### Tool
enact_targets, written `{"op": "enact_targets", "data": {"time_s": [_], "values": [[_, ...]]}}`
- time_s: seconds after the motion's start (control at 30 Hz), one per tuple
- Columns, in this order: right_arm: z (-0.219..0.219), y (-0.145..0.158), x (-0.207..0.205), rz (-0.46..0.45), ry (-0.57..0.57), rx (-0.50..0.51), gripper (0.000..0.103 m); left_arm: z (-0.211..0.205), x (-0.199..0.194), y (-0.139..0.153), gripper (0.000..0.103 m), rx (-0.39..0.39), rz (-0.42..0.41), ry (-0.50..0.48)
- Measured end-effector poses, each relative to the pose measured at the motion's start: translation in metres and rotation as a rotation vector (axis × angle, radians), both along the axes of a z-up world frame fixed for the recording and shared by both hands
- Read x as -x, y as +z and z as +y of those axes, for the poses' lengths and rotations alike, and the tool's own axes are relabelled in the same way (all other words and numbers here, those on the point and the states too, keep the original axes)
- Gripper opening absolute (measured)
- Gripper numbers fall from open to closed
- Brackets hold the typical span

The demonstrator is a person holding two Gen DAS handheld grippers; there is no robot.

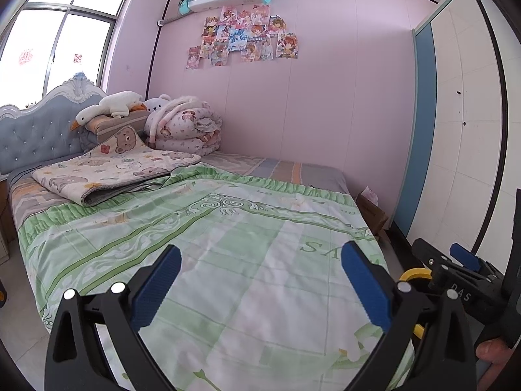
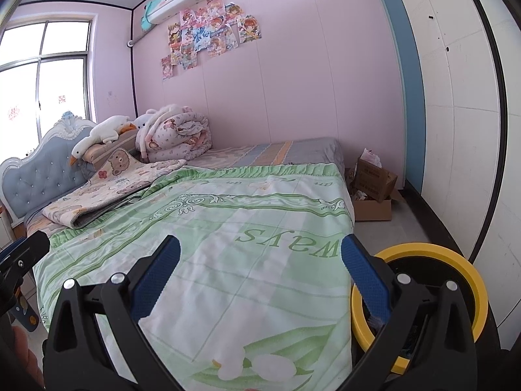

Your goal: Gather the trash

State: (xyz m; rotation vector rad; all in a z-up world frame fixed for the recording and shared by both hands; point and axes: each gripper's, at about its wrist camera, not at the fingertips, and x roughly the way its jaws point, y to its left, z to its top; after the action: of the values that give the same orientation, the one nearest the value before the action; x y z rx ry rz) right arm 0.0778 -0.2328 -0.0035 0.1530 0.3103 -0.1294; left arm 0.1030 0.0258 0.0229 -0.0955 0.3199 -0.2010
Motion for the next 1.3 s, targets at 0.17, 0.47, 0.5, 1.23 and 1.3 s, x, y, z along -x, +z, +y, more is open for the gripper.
{"op": "enact_targets", "data": {"time_s": [0.17, 0.47, 0.5, 1.23, 1.3], "values": [[-0.0014, -0.0026, -0.0028, 0.006, -0.001, -0.002, 0.095, 0.0004, -0.0007, -0.0017, 0.095, -0.002, 0.003, -0.003], [-0.0027, -0.0046, -0.0049, 0.016, -0.001, -0.005, 0.095, -0.0001, -0.0009, -0.0024, 0.095, -0.001, 0.006, -0.007], [-0.003, -0.005, -0.0052, 0.017, -0.001, -0.006, 0.095, 0.0003, -0.001, -0.0027, 0.095, -0.001, 0.007, -0.007], [-0.0026, -0.0086, -0.0058, 0.026, -0.008, -0.012, 0.095, 0.0, 0.0005, -0.0063, 0.095, 0.0, 0.013, -0.012], [-0.0029, -0.0092, -0.006, 0.028, -0.009, -0.014, 0.095, -0.0002, 0.0002, -0.0065, 0.095, 0.0, 0.013, -0.013]]}}
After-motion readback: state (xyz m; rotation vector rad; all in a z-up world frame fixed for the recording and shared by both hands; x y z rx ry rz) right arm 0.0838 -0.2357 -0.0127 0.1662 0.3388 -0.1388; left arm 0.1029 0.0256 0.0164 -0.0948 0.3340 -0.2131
